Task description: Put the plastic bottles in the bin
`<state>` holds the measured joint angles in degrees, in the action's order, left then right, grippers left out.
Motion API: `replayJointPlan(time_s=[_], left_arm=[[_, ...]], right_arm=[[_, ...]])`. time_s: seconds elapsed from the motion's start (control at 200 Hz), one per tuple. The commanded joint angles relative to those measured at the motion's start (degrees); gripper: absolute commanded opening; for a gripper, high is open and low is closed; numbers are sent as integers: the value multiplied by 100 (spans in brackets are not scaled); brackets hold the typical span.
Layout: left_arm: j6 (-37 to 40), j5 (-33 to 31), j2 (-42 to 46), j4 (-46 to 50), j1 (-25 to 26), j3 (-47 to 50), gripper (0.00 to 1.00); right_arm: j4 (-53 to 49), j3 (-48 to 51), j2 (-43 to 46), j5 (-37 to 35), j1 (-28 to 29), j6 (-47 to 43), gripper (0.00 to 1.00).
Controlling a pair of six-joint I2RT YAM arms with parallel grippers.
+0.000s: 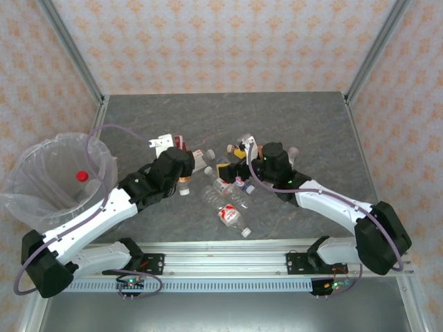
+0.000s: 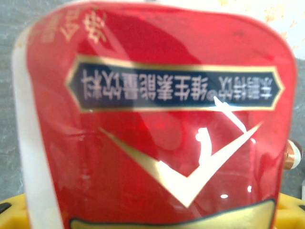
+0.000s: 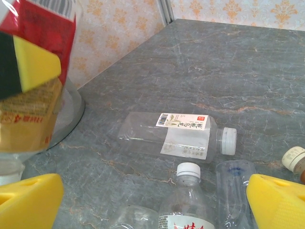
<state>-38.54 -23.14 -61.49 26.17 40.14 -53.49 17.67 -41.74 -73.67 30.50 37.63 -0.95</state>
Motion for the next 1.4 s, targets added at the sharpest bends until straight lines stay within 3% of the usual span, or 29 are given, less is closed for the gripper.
replayJointPlan(time_s=[0.0,0.495,0.896,1.086,1.251,1.396], left_arm=[[118,-750,199,-144,31,-231,50],[1096,-988,670,-7,-419,-1010,49],[2081,-1521,913,-65,-558,-1596,49],[2582,-2061,1002,-121,-636,-1860,48],[3121,-2416,1065,-132,-937,-2117,48],[3108,-2840,1038,419,-1457,-2484,48]], right_arm=[[243,-124,145,132,43,-36,99],[272,-94,237,92,131,-36,99],[298,-115,213,80,140,-18,99],[298,-137,182,96,140,-58,99],[307,-194,92,140,140,-70,99],[309,-279,20,189,140,-85,99]])
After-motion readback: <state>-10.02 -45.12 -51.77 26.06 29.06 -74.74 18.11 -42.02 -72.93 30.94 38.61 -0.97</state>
